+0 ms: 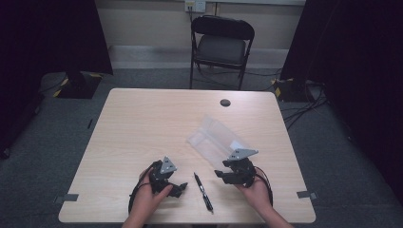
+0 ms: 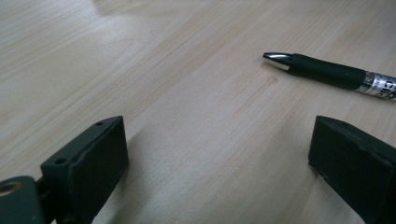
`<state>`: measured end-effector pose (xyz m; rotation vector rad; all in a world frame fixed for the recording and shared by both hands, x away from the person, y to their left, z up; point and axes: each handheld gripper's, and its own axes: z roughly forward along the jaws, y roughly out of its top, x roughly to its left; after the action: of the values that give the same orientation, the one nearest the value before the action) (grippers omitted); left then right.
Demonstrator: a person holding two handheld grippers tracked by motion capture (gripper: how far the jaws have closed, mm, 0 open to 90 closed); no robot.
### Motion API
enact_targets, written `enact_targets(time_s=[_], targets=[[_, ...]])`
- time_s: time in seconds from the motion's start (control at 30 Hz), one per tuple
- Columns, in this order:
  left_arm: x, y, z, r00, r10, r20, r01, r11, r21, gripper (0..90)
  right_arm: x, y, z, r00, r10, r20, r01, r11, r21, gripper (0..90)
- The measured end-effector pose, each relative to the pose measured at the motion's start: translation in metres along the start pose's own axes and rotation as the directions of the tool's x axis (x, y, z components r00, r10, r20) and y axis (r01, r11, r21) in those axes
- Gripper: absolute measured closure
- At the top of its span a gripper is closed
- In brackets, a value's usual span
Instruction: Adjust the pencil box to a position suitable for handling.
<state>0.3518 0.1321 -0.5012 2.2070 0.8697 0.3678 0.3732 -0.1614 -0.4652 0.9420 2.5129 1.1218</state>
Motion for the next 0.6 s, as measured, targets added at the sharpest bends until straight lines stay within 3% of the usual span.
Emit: enact_targets(time_s=[0.23,0.6], targets=[[0.000,0.000,0.000,1.0000,-0.001,0.000,0.001,1.0000,-0.001,4.3,0.004,0.001,-0.003,0.9999,-0.002,-0.015,0.003,1.000,0.005,42.4],[0.000,0.000,0.000,1.0000,-0.001,0.000,0.001,1.0000,-0.001,4.3,0.015,0.000,0.001,0.9970,-0.004,-0.077,0.005,1.000,0.014,36.1]])
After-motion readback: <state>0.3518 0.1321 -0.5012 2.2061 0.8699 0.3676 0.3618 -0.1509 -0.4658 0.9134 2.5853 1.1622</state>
